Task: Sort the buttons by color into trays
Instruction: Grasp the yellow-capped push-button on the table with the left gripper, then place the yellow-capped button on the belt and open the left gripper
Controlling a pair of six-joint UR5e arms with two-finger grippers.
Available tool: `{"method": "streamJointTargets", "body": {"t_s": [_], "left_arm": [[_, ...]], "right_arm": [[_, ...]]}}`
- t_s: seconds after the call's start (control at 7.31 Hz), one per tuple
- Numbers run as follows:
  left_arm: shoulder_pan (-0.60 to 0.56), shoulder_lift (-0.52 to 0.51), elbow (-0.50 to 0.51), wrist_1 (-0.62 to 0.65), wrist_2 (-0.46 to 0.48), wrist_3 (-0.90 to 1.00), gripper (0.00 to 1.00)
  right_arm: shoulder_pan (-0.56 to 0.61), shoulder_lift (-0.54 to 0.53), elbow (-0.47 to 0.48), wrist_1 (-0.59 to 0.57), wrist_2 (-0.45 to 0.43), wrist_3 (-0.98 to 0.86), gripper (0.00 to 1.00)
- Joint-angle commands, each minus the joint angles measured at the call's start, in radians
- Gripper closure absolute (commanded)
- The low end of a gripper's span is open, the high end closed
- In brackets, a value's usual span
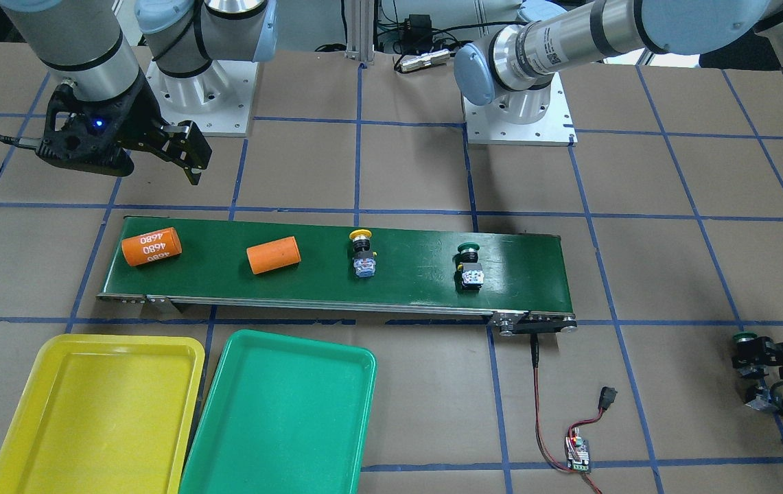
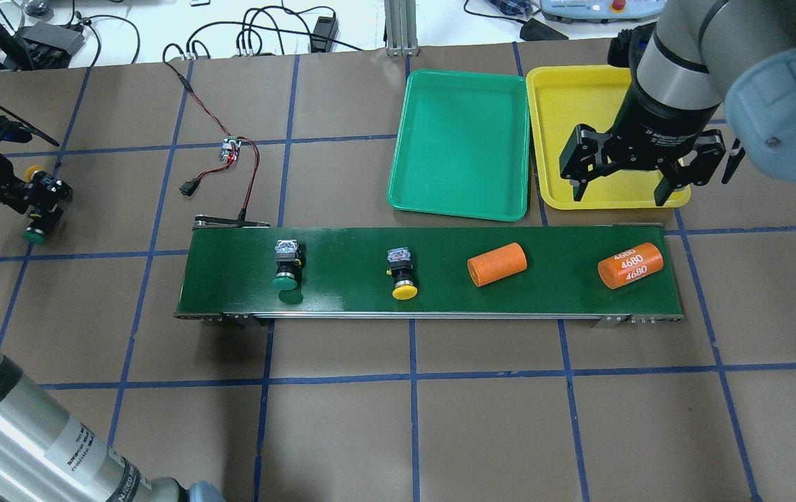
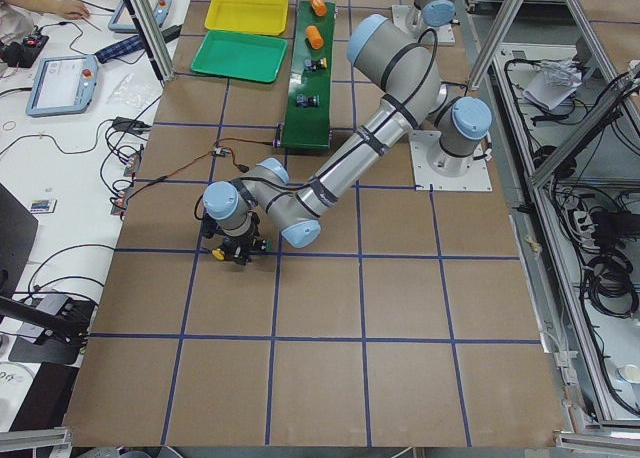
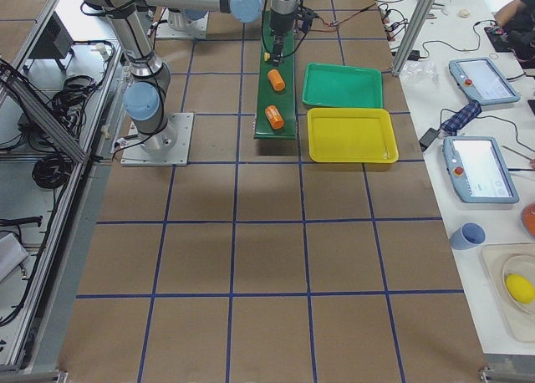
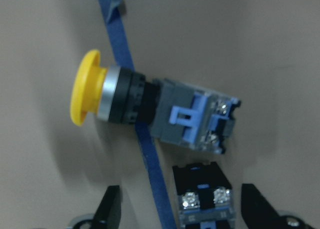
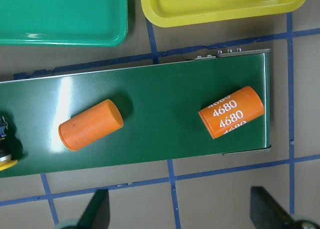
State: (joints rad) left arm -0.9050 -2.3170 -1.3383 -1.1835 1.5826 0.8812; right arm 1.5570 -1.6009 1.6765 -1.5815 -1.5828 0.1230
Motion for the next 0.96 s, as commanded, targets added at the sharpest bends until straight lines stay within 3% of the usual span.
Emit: {"method": "streamJointTargets", "body": {"t_s": [0.0, 0.27, 0.55, 0.68, 0.82], "left_arm": [[-0.005, 0.010, 0.014, -0.062, 0.010, -0.004, 1.00], [-0.017, 0.045, 0.022, -0.065, 0.011, -0.005, 1.00], [-0.096, 0.190, -0.066, -0.150, 0.010, -0.034, 1.00], [-0.138, 0.285, -0.115, -0.260, -0.028, -0.147, 1.00], [-0.208, 0.365, -0.189, -0.277, -0.071, -0.228, 1.00]], "right_arm": [[0.000, 0.001, 0.000, 0.002, -0.006, 0.000, 0.00], [0.000, -0.001, 0.000, 0.002, 0.000, 0.001, 0.00], [0.000, -0.001, 0.000, -0.001, 0.004, 0.001, 0.00], [0.000, -0.001, 0.000, -0.003, 0.004, 0.003, 0.00], [0.000, -0.001, 0.000, -0.003, 0.004, 0.001, 0.00]]}}
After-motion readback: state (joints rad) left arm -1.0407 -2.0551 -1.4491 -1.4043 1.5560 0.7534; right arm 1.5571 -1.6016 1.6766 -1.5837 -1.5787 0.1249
